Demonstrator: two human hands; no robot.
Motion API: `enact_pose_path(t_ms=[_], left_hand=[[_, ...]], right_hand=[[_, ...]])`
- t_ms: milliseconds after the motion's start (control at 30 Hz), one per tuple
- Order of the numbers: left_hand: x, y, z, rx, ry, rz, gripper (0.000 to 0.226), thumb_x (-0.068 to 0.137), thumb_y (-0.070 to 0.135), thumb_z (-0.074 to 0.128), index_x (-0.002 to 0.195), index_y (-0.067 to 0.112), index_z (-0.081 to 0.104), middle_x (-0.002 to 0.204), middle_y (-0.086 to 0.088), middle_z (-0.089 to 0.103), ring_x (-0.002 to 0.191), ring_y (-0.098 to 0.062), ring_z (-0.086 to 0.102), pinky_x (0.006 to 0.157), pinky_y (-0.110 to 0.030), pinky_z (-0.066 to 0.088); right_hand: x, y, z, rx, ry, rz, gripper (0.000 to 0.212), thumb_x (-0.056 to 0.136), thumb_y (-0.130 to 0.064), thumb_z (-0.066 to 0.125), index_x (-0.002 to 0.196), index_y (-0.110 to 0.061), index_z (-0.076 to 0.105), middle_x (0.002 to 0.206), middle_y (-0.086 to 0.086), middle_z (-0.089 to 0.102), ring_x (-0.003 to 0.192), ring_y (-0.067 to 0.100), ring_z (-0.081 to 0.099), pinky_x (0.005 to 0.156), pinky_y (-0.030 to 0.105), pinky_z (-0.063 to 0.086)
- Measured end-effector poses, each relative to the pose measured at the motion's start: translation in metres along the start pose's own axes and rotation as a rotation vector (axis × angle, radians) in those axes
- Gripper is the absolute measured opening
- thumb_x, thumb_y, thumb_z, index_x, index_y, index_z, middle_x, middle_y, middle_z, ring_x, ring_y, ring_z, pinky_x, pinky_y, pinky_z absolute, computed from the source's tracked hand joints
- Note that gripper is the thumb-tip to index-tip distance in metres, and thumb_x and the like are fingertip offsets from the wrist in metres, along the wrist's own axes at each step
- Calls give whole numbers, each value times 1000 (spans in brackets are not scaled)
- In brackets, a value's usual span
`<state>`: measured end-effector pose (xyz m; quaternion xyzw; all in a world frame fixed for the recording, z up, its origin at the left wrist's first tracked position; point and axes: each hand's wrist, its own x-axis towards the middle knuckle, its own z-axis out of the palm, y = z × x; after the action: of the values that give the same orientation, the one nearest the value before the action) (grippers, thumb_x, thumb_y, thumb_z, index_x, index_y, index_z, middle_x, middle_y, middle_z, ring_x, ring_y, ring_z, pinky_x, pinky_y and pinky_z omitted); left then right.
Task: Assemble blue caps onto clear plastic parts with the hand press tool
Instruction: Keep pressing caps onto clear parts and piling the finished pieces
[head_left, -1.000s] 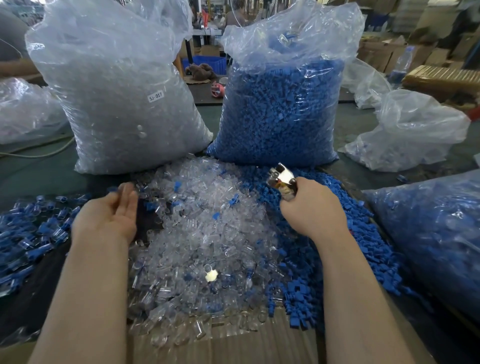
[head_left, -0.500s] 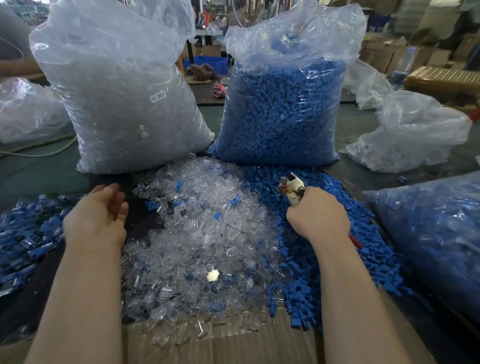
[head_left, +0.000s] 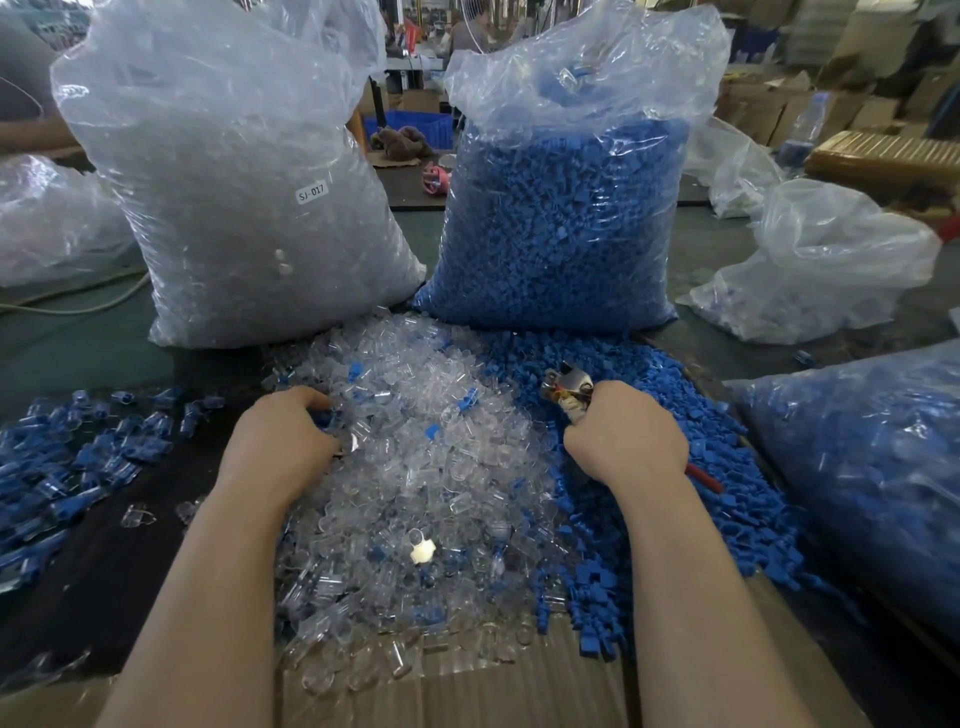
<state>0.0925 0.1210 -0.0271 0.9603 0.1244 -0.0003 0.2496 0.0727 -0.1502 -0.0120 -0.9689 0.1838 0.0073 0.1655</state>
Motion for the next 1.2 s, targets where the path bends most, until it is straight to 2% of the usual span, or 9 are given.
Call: enact_pose_path(t_ms=[133,200,267,400,567,767,900,1033,1200], left_hand=[[-3,1,-3,-131,34,-33,13,81,14,77,84,25,71,93,-1,71,81,-17,62,70,-31,48],[-3,2,-3,-184,45,-27,17,82,16,76,71,27,69,79,5,69,74,-14,61,59,-29,45],[-2,3,-3,-199,37,-22,13,82,19,76,73,26,70,79,8,67,75,-12,60,59,-28,42],[-1,2,1,-141,-15,-7,8,87,26,72,94,27,71,83,9,64,85,-15,61,76,-32,46],[0,2,0,-216,-51,0,16,82,20,77,79,30,66,83,8,66,78,-9,60,60,-23,39],[-9,13,-4,-393,78,64,10,80,26,79,81,28,69,78,5,70,72,-12,64,60,-27,44],[-20,39,-6,-657,-28,154,10,81,22,78,87,28,73,75,6,74,71,-7,70,65,-24,50],[-30,60,-2,-753,-102,243,14,86,14,72,94,26,73,81,7,76,74,-4,72,65,-17,52],[-36,70,3,-787,-129,270,16,93,10,63,98,24,69,87,8,76,78,-6,73,68,-20,54]], right_hand=[[0,0,0,-12,-1,-17,18,83,-20,61,73,-18,45,72,2,51,59,18,46,48,27,29],[0,0,1,-14,-6,-21,18,83,-20,61,73,-18,45,72,1,51,59,18,46,48,27,28],[0,0,1,-16,-11,-27,19,83,-20,60,73,-18,44,72,1,51,59,18,46,48,27,28],[1,0,1,-11,-23,-32,21,83,-22,61,73,-19,42,73,1,50,60,17,45,49,27,29],[1,-1,1,-4,-27,-29,19,84,-22,61,74,-19,44,74,1,52,61,18,47,49,27,30],[1,-2,2,-3,-12,-25,20,84,-24,62,73,-18,46,73,1,52,60,18,46,49,27,29],[1,-3,1,18,-13,-9,17,84,-23,62,76,-19,48,75,2,53,61,19,47,48,27,29],[2,-2,2,77,30,-33,17,85,-27,63,76,-17,52,72,3,56,61,20,51,48,27,31],[5,0,-2,272,115,-108,22,85,-32,63,69,-20,53,66,-1,58,60,19,54,48,27,32]])
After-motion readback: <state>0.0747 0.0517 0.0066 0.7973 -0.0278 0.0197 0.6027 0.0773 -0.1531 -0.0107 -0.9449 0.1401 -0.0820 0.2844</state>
